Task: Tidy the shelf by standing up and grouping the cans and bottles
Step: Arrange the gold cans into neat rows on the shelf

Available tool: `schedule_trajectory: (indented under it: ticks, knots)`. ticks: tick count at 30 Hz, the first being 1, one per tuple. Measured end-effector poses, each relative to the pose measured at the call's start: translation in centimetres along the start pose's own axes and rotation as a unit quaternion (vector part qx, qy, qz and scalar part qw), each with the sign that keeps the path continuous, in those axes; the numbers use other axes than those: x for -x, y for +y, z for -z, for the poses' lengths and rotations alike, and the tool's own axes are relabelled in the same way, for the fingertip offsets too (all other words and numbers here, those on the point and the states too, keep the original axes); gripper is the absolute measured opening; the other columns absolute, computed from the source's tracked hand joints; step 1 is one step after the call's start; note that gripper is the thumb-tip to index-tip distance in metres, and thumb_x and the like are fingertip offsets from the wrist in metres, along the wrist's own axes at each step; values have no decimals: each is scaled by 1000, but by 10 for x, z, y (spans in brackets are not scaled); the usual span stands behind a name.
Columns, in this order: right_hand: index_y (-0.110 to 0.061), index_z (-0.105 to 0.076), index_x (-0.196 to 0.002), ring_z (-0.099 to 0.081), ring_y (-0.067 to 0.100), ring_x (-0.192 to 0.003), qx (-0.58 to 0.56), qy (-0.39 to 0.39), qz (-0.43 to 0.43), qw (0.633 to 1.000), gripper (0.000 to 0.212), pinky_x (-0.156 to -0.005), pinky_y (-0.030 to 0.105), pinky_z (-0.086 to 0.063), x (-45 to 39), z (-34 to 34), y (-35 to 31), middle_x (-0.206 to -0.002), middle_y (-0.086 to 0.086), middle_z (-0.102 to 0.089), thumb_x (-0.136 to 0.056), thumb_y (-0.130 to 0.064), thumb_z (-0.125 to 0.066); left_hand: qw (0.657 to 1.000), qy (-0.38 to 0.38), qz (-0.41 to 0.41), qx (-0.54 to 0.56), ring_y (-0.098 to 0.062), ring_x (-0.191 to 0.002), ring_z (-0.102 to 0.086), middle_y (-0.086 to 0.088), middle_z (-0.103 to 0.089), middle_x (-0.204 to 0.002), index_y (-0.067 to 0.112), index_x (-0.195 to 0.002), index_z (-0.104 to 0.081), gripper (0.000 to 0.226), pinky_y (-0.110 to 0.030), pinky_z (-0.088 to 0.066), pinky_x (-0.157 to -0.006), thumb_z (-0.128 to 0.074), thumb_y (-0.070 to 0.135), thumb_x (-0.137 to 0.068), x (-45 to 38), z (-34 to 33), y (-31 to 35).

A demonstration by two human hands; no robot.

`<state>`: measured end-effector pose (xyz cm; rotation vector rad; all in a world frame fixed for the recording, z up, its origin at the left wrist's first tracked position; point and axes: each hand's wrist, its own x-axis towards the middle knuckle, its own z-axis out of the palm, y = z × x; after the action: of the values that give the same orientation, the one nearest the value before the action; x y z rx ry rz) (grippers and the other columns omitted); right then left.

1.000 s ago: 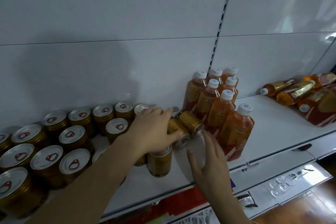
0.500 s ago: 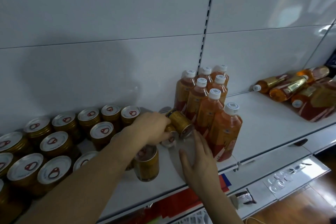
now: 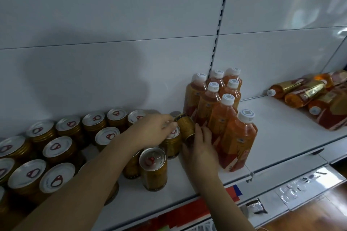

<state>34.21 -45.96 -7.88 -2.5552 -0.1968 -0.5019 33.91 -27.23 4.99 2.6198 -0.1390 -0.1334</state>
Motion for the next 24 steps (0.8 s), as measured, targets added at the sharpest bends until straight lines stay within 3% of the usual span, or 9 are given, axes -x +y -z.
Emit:
schedule_trajectory:
  ticks: [3,7,11,14,18,21,24]
  knots:
    - [-23,-42,-156,-64,13,-91,-14,-9,-9,1000,67,-62,28,-58,-2,4,-4,-154,0,-41,-100,-53,-66,999,-36,-11,-37,-17,-117,-63,5,-66,-132,33,-142,-59,55,-43,-56,-98,-64,62,-96,9,5,7]
    - [-19,-48,-156,-67,14,-103,-45,21,-15,999,72,-68,20,-49,0,22,-7,-151,1,-54,-95,-50,-72,995,-12,-10,-100,-18,-111,-63,4,-66,-124,28,-135,-61,52,-43,-58,-91,-65,59,-94,10,4,1]
    - [-17,-58,-150,-68,23,-113,-20,80,6,997,74,-77,35,-58,-8,38,-13,-137,3,-70,-90,-58,-75,980,14,-45,-194,-20,-112,-51,5,-57,-111,25,-121,-66,42,-43,-51,-93,-59,57,-94,6,4,-5]
    - [-17,-64,-144,-60,22,-109,6,62,21,998,72,-77,35,-52,-17,36,-19,-124,1,-75,-92,-66,-69,973,31,-57,-222,-21,-111,-51,7,-60,-106,25,-115,-69,40,-46,-48,-97,-58,57,-93,6,4,-8]
    - [-19,-58,-151,-50,21,-132,-52,11,19,998,71,-102,36,-47,-23,28,-24,-139,2,-68,-95,-63,-62,973,43,-58,-220,-21,-110,-56,7,-64,-107,28,-114,-66,36,-47,-48,-100,-60,56,-92,9,5,-14]
    - [-24,-47,-160,-42,18,-147,-109,-31,17,993,71,-119,39,-40,-28,24,-24,-156,1,-55,-100,-60,-60,979,52,-46,-190,-22,-124,-55,6,-65,-125,30,-134,-61,46,-49,-47,-108,-65,52,-94,9,4,-20]
    - [-25,-41,-163,-32,17,-156,-96,-49,53,993,73,-123,35,-31,-34,24,-22,-164,0,-48,-102,-62,-55,985,57,-37,-161,-23,-148,-41,4,-54,-154,30,-157,-44,67,-50,-36,-121,-67,48,-96,11,3,-23]
